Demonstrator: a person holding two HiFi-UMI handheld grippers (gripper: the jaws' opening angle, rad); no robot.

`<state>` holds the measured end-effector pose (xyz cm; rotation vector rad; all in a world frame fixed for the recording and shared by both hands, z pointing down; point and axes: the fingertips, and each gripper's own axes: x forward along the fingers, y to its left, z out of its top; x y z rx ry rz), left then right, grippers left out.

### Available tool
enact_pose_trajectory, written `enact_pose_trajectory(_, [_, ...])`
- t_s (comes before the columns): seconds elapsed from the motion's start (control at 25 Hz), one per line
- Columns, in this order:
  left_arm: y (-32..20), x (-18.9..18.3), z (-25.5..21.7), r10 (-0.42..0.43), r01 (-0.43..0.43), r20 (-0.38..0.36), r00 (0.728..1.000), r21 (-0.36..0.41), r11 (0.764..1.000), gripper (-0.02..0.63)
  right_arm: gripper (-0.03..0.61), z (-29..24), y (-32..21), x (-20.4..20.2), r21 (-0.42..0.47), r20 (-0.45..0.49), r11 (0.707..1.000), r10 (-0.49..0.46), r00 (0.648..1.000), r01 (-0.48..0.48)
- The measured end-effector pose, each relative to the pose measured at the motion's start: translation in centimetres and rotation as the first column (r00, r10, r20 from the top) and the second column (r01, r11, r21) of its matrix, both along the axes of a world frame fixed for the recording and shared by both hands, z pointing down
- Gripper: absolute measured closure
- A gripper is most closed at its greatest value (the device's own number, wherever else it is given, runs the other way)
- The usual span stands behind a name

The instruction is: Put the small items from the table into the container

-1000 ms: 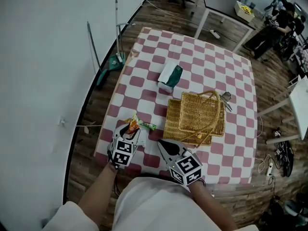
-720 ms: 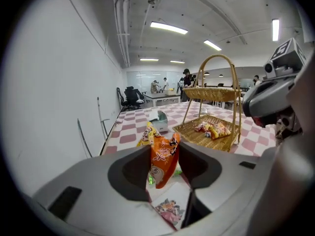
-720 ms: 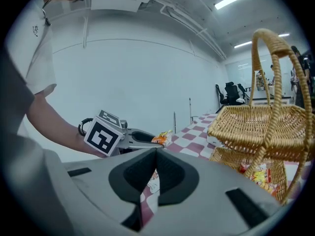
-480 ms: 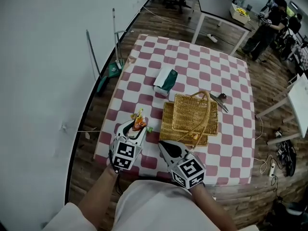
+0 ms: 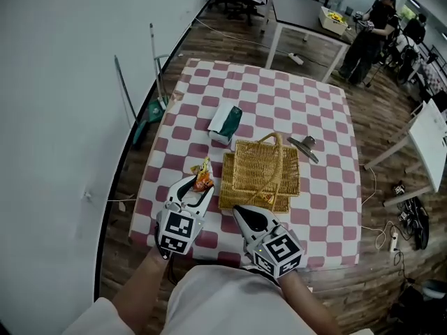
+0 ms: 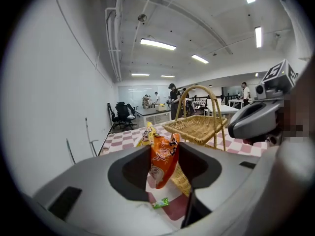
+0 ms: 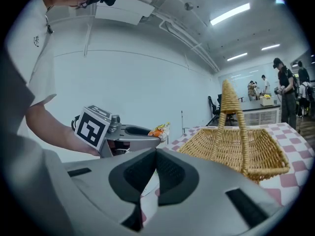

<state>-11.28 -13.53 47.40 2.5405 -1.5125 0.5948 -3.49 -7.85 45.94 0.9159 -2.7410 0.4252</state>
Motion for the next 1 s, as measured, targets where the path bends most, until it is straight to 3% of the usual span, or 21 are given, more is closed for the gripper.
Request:
enact_pose_trajectory(0.6, [-3.4, 8.0, -6.1, 0.163, -0.162, 0.002, 0.987, 0.117, 0.98, 0.434, 0.572, -2.0, -0.5, 4.9, 0.024, 0.049, 0.996, 0.088, 0.995, -0.09])
enact_pose_trajectory(1.0, [-5.4, 11.9, -3.7, 0.315, -0.322, 0.108, 0.943, 0.056, 0.945, 0.433, 0.572, -1.7, -0.6, 7.4, 0.019, 0.048, 0.989, 0.148, 0.988, -0.149])
